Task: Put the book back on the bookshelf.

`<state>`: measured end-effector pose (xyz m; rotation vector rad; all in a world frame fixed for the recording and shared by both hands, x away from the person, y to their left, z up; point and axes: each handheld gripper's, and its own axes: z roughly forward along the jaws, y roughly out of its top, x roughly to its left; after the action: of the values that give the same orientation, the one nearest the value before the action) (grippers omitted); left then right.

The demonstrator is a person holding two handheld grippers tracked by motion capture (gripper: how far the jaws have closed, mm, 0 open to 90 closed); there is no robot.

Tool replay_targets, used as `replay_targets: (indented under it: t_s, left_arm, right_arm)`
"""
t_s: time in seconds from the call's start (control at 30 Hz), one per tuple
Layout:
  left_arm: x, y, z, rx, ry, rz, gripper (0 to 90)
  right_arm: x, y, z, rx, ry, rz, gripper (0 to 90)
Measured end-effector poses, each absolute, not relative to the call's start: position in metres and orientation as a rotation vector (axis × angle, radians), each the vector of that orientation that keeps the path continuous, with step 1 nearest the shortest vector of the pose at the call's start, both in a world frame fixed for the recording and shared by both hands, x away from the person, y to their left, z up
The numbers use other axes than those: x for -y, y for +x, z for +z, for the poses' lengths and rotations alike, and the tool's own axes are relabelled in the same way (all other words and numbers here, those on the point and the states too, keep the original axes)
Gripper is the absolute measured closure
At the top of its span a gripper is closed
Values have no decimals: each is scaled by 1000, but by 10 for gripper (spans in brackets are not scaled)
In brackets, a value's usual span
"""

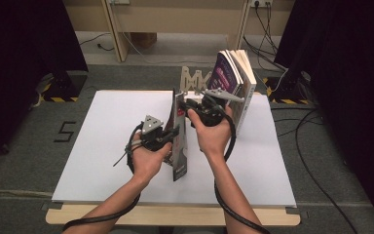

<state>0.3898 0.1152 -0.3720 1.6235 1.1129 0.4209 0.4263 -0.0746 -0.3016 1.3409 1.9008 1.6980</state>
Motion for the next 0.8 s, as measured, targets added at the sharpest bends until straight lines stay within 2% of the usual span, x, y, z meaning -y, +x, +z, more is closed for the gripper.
replay_targets:
  t_s: [0.33, 0.8]
  left_arm:
    - [-122, 386, -376, -1140, 1634, 371, 859]
    - [-125, 378, -374, -1053, 1634, 375, 872]
  right_arm:
    - [122, 424, -301, -1776, 1420, 1719, 691]
    - [153, 421, -330, -1753, 1532, 1660, 688]
